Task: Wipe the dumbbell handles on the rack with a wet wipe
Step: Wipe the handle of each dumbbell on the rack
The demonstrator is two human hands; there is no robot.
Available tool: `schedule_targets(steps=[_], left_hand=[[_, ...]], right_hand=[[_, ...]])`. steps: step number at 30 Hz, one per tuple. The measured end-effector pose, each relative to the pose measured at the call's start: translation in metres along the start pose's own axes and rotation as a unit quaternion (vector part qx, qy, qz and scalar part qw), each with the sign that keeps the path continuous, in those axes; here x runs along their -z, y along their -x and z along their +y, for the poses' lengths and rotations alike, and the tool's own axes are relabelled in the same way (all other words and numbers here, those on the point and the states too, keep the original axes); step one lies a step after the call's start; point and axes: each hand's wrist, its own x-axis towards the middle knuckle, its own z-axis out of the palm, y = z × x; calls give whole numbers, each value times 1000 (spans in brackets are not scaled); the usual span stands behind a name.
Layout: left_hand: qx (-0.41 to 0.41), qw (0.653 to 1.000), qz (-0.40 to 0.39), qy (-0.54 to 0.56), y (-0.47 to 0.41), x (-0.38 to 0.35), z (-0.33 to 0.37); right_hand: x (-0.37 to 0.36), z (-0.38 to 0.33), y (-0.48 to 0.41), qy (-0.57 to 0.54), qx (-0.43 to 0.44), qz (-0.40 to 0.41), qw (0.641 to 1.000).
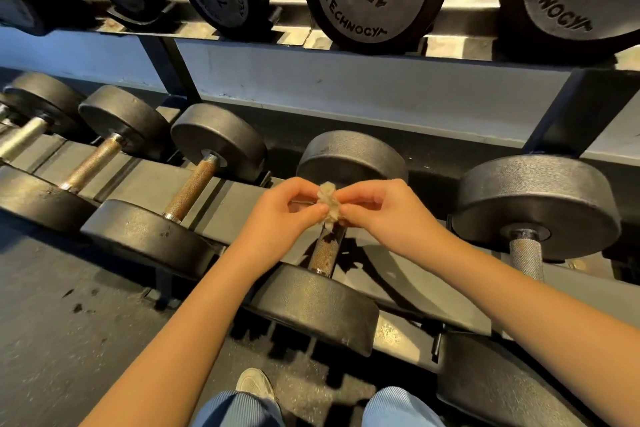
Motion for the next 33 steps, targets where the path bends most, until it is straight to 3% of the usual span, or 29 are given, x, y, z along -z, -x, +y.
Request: schedule_targets(steps=[3, 7, 12, 16, 20, 24, 33], left_hand=[[25, 1000, 4, 13, -3, -2, -1], [30, 999, 34, 18, -7, -2, 2], [49, 972, 98, -209, -19, -2, -7], [79, 958, -3, -276, -34, -11, -14], [108, 981, -63, -146, -40, -4, -15], [154, 982, -89, -59, -39, -3, -15], [184, 942, -175, -218, -24, 3, 0]], right_hand=[[4, -1, -2, 32, -6, -33, 999], [9, -5, 1, 128, 51, -29, 990], [34, -3, 3, 308, 133, 146, 931], [40, 6, 0, 337, 32, 70, 938], [40, 6, -1, 326, 39, 83, 941], [41, 5, 0, 340, 40, 79, 936], [40, 1, 1, 373, 41, 64, 925]])
